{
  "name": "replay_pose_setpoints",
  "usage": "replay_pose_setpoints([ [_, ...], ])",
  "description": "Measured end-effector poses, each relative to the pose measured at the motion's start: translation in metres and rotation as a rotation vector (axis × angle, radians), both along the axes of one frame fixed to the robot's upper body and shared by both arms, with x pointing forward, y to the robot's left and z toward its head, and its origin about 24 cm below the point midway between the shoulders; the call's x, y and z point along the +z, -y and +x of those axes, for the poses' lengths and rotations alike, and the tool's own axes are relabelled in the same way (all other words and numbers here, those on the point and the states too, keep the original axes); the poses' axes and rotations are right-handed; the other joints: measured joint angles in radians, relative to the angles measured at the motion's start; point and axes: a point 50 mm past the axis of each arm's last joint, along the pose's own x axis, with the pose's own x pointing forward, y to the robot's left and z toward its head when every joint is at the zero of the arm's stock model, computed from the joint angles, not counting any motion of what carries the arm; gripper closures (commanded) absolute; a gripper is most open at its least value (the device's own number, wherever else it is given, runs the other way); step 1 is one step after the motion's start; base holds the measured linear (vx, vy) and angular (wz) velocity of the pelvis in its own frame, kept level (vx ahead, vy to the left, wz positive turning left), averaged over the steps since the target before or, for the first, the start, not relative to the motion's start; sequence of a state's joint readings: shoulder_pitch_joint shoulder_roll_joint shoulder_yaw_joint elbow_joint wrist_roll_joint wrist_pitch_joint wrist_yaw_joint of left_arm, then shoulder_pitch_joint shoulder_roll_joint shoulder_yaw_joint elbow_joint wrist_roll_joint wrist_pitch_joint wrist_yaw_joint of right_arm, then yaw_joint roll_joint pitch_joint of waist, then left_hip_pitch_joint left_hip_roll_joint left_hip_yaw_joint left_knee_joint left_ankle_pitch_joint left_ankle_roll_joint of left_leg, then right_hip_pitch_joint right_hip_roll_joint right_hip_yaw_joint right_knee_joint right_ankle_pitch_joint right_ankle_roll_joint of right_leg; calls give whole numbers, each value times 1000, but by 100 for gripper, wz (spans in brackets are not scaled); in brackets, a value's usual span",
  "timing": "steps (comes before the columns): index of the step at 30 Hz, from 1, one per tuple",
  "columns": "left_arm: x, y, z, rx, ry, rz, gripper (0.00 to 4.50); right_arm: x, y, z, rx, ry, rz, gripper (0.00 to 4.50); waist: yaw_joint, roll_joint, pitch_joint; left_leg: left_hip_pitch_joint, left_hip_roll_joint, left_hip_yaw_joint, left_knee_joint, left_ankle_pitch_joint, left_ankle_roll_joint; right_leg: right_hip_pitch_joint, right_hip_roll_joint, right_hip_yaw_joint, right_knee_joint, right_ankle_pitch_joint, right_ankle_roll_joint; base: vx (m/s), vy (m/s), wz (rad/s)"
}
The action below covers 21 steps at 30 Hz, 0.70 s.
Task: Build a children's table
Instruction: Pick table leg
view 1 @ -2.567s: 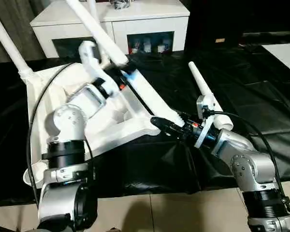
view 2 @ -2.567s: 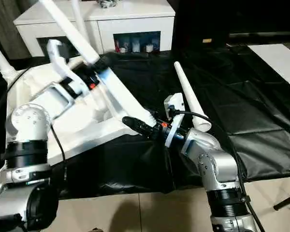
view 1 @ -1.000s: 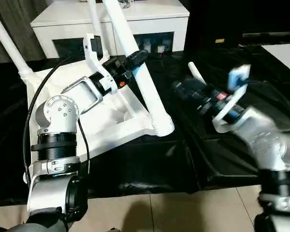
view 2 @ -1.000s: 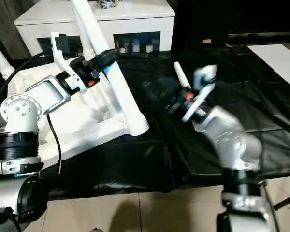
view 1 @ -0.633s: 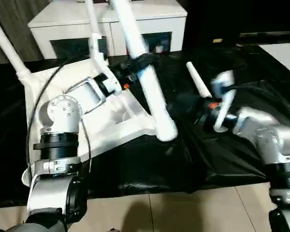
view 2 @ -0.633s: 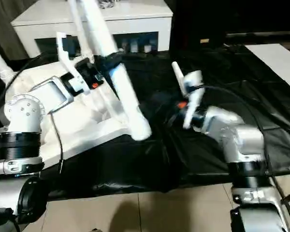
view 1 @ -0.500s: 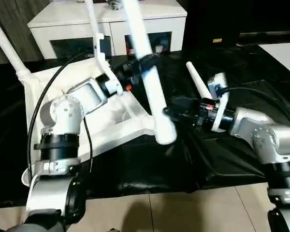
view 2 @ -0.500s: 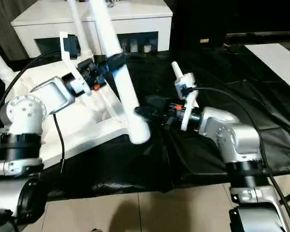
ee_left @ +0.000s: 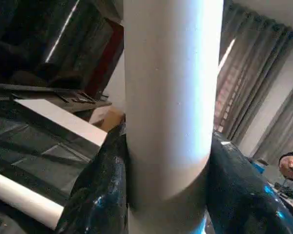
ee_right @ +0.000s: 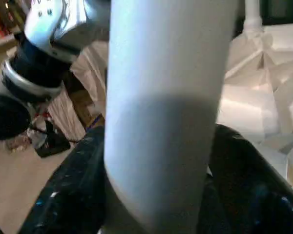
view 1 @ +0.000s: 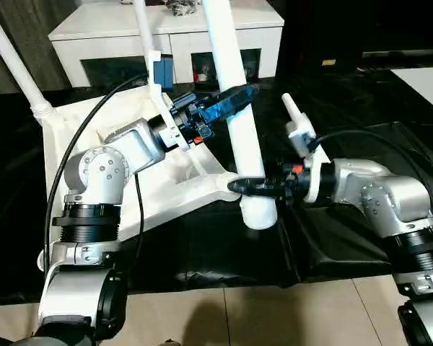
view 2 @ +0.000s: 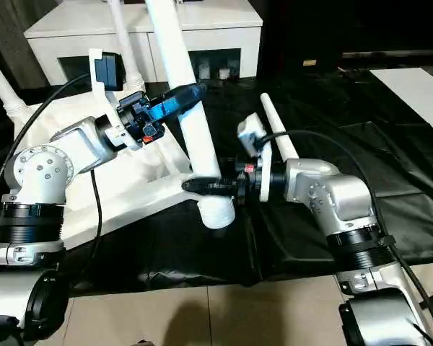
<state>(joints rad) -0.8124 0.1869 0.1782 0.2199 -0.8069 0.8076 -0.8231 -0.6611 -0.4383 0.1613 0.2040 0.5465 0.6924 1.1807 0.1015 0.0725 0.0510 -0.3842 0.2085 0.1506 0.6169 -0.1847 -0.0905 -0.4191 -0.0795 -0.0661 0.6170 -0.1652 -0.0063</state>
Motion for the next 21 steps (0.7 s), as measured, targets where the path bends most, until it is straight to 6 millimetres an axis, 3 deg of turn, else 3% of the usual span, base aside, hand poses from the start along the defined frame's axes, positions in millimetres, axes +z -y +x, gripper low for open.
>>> replay_pose_setpoints([
  [11,0,-2,1,20,7,16,271,-4,-4,2,-19,-6,-1,257,0,0,0,0,0,0,0,0,0,0,0,0,0,0,0,0,0,0],
  [12,0,-3,2,25,9,18,215,-4,-4,2,-25,9,-8,259,0,0,0,0,0,0,0,0,0,0,0,0,0,0,0,0,0,0],
  [16,-6,-3,8,99,-40,36,190,-13,-5,14,-170,181,-187,259,-1,-1,0,0,0,0,0,-1,-5,0,0,0,1,1,0,0,0,0],
  [17,-7,-7,11,137,-48,49,164,-17,-6,16,-212,197,-219,260,-3,-2,0,0,0,0,0,-1,-5,-1,0,0,1,1,0,0,0,0],
  [21,-5,-9,18,285,-9,97,144,-23,-18,25,-383,250,-242,261,-12,-2,0,0,0,0,0,-1,-5,-1,0,0,0,2,0,0,0,0],
])
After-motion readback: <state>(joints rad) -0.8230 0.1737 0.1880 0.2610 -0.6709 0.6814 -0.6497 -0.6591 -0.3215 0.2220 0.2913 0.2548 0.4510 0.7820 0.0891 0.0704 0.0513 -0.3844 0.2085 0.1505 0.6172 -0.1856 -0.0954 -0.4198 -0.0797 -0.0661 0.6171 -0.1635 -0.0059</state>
